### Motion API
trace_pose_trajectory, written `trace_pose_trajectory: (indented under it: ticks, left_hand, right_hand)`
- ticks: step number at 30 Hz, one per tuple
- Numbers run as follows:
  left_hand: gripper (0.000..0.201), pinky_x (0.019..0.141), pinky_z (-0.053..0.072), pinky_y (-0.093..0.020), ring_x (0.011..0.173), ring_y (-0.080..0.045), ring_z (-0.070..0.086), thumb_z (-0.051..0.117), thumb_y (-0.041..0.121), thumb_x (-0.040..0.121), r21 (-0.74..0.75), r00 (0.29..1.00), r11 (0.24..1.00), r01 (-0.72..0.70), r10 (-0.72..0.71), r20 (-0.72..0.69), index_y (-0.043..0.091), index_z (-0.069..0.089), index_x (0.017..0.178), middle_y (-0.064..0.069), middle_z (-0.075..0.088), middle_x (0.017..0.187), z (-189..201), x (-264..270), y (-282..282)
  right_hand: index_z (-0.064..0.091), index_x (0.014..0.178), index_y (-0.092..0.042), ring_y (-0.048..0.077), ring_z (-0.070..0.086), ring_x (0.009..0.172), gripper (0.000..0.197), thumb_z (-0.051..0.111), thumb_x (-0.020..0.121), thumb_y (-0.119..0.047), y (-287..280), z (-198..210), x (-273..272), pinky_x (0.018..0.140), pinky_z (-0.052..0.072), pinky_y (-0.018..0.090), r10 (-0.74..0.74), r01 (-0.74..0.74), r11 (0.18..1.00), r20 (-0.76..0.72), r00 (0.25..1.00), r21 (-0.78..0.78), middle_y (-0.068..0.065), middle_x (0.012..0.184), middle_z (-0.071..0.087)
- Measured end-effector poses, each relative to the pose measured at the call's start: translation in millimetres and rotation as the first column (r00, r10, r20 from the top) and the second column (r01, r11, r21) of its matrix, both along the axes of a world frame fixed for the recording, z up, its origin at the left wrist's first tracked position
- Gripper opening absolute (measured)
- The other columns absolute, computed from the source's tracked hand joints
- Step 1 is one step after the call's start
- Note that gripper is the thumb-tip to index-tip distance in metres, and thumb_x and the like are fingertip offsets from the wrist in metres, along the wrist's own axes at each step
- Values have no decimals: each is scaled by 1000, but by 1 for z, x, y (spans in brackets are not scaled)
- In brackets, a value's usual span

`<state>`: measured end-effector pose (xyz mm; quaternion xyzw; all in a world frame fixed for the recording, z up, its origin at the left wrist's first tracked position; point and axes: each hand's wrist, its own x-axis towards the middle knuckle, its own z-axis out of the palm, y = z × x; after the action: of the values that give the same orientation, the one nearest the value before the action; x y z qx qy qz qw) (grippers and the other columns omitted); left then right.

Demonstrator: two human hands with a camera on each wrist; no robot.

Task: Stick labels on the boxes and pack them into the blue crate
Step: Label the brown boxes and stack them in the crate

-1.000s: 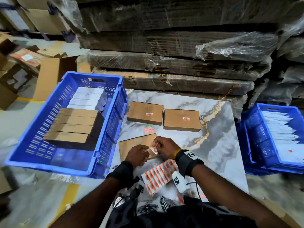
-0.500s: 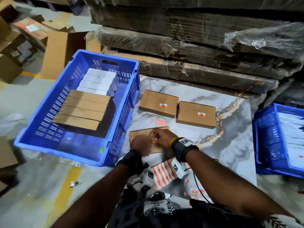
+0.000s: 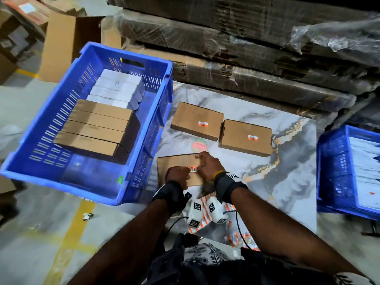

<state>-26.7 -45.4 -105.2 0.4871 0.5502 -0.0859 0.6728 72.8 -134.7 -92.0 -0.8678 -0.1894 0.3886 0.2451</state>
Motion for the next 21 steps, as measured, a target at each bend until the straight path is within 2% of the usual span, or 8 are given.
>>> trace_pose_trajectory:
  ticks: [3,7,9,12,14,16,18,21]
  left_hand:
    - [26,45,29,-20,42,-19,35,59,13,94,18,1000,1000,5,-4,-27,6,59,69,-8,54,61,-3,-1,1]
    - [27,45,31,-23,43,-20,41,59,15,94,56,994,995,83,-78,-80,8,60,68,-5,56,60,-2,0,4]
    - [23,42,34,-20,39,-14,47,58,17,95,68,989,991,114,-107,-97,11,61,73,-2,56,61,-1,0,4]
    - [26,39,33,-17,30,-9,45,63,19,92,100,984,985,141,-128,-127,12,61,68,-2,57,59,-1,3,3]
    - [21,47,42,-22,45,-14,55,66,21,90,183,982,969,167,-146,-122,11,68,72,0,60,59,-5,2,-1]
    - [19,61,53,-29,64,-19,65,69,29,85,300,977,932,202,-168,-134,14,71,72,0,66,63,-9,-2,-6]
    - [21,71,55,-29,81,-22,69,70,39,80,380,955,885,271,-196,-224,19,72,74,-1,73,78,-8,-4,-10]
    - [22,75,52,-25,93,-22,68,69,45,80,449,930,832,327,-198,-311,25,73,88,2,74,95,-4,-2,-13]
  right_hand:
    - [56,126,-25,29,63,98,48,66,81,-12,3,-3,-2,85,49,29,-14,14,1000,-4,1000,-4,10,108,66]
    - [53,125,-33,32,63,99,49,64,80,-15,8,-4,-5,89,52,38,-4,6,998,35,999,-56,9,108,66]
    - [51,124,-33,33,63,100,48,63,81,-16,8,-4,-6,89,52,39,-10,14,997,48,999,-73,9,108,66]
    - [47,126,-31,35,63,100,49,66,83,-18,9,-5,-6,88,52,39,0,6,995,69,998,-96,11,109,66]
    - [43,126,-30,36,63,99,50,66,83,-20,9,-6,-8,84,51,38,-4,14,993,89,996,-114,12,108,66]
    - [41,125,-31,36,64,95,50,66,83,-21,7,-8,-12,80,50,37,-38,52,992,112,993,-119,12,104,66]
    - [39,122,-33,35,65,92,49,66,83,-22,5,-11,-16,77,50,37,-70,85,990,127,989,-113,10,100,67]
    - [37,121,-35,34,66,88,48,63,83,-23,3,-15,-21,75,51,37,-96,112,988,141,985,-107,9,96,67]
